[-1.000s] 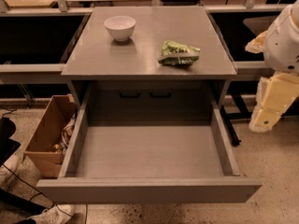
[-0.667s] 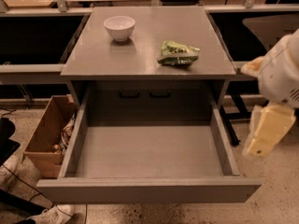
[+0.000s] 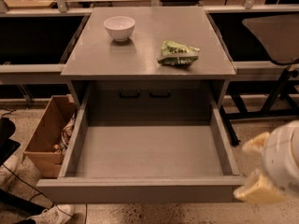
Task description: Close top drawer
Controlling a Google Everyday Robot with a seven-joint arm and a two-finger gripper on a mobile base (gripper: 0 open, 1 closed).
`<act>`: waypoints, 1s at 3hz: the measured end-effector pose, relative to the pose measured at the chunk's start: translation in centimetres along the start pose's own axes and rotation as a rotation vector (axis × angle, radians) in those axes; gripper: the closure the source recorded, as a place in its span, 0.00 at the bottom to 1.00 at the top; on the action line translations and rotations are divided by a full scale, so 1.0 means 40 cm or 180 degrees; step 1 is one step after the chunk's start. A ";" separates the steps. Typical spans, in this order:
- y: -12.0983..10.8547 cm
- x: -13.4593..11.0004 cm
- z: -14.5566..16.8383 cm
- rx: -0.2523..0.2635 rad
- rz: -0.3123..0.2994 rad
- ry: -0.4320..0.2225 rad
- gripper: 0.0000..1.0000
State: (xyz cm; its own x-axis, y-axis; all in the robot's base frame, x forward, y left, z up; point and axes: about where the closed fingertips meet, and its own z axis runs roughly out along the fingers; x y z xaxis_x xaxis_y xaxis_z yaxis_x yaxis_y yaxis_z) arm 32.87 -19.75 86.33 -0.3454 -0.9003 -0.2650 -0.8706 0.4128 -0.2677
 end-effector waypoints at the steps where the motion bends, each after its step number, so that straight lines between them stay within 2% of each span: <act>1: 0.115 0.107 0.148 -0.0190 0.0243 0.0116 0.65; 2: 0.241 0.234 0.350 -0.0500 0.0529 0.0207 0.89; 3: 0.323 0.342 0.525 -0.0714 0.0892 0.0181 1.00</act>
Offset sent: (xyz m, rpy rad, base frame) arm -0.1497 -0.0467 -0.3506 0.0952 0.4370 -0.2243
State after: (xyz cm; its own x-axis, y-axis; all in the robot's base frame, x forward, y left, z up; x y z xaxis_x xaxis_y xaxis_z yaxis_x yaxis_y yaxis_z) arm 24.25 -23.83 59.77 -0.5949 -0.7653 -0.2457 -0.7924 0.6097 0.0195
